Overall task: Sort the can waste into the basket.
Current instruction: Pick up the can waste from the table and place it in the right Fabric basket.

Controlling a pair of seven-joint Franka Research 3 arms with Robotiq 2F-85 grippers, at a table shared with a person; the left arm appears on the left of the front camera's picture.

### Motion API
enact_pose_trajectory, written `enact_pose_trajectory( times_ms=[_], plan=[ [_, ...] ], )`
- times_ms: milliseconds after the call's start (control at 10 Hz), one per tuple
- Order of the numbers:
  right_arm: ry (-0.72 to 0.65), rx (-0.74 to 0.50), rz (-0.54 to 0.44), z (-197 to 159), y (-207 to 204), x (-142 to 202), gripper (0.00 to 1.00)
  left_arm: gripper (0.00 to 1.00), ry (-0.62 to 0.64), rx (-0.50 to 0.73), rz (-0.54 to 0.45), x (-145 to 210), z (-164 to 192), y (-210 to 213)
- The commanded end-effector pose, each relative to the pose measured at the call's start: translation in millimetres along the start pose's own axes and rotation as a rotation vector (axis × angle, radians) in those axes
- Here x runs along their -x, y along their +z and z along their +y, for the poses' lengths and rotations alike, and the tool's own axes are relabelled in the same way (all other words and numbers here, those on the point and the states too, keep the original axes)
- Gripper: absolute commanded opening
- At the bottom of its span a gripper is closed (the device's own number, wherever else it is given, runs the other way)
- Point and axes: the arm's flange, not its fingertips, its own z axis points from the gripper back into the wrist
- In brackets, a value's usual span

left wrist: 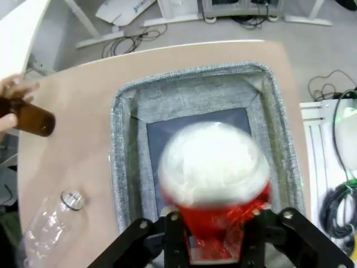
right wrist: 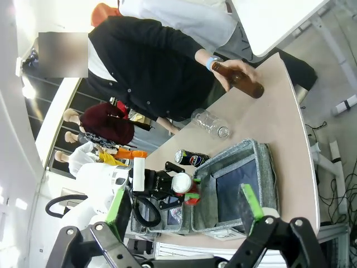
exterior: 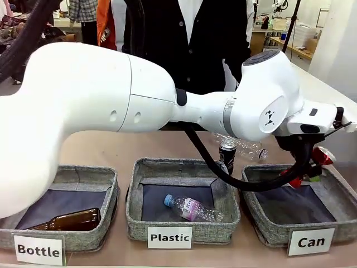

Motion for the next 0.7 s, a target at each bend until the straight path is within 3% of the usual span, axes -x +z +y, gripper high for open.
enact_pose_trajectory(
  times_ms=[0, 100, 300, 600],
  plan=[
    [-0.002, -0.004, -0.004, 2.0, 0.3, -0.7, 1.00, 1.00, 0.008, -0.028, 0.011, -11.7, -2.1, 4.9],
    [-0.002, -0.004, -0.004, 2.0, 0.3, -0.7, 1.00, 0.86, 0.009, -0.028, 0.011, -10.3, -2.9, 6.2],
    [-0.002, -0.004, -0.004, 2.0, 0.3, -0.7, 1.00, 1.00, 0.017, -0.039, 0.007, -8.8, -4.6, 7.0],
    [-0.002, -0.004, -0.004, 2.0, 0.3, -0.7, 1.00, 1.00, 0.134, -0.082, 0.052, -2.1, -7.7, 29.5]
  ],
)
